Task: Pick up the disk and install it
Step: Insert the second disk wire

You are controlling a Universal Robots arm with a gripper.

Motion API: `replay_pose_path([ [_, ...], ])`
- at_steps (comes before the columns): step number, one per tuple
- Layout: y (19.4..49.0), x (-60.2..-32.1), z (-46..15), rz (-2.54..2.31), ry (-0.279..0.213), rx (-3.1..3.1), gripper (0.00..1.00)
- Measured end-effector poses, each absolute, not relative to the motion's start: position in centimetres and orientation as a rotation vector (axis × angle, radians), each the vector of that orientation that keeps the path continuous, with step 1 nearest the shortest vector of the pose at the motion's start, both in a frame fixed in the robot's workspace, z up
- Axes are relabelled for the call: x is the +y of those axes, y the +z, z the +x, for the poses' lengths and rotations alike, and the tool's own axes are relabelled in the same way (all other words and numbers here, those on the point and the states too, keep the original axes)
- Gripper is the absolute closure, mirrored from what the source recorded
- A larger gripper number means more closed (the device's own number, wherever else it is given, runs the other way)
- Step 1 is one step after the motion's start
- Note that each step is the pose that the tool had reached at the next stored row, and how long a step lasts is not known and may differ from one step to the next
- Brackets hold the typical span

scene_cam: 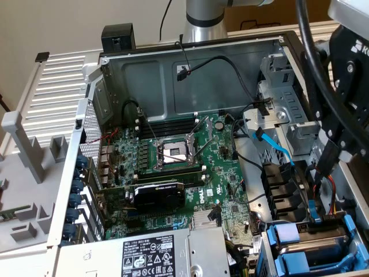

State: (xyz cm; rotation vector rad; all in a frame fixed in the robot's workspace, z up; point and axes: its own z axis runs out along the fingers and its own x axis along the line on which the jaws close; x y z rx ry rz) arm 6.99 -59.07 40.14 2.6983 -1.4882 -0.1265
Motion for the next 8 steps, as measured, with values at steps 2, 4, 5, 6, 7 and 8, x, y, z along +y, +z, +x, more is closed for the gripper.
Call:
replay_pose_path([
  [2, 40.14, -59.06, 6.99, 2.723, -0.125, -1.440, 0.89],
  [4, 40.14, -59.07, 6.99, 2.747, -0.123, -1.389, 0.89],
  [5, 40.14, -59.07, 6.99, 2.760, -0.122, -1.362, 0.89],
  [6, 40.14, -59.07, 6.99, 2.771, -0.121, -1.337, 0.89],
  [7, 40.14, -59.07, 6.99, 2.782, -0.120, -1.313, 0.89],
  [8, 40.14, -59.07, 6.99, 2.794, -0.120, -1.286, 0.89],
])
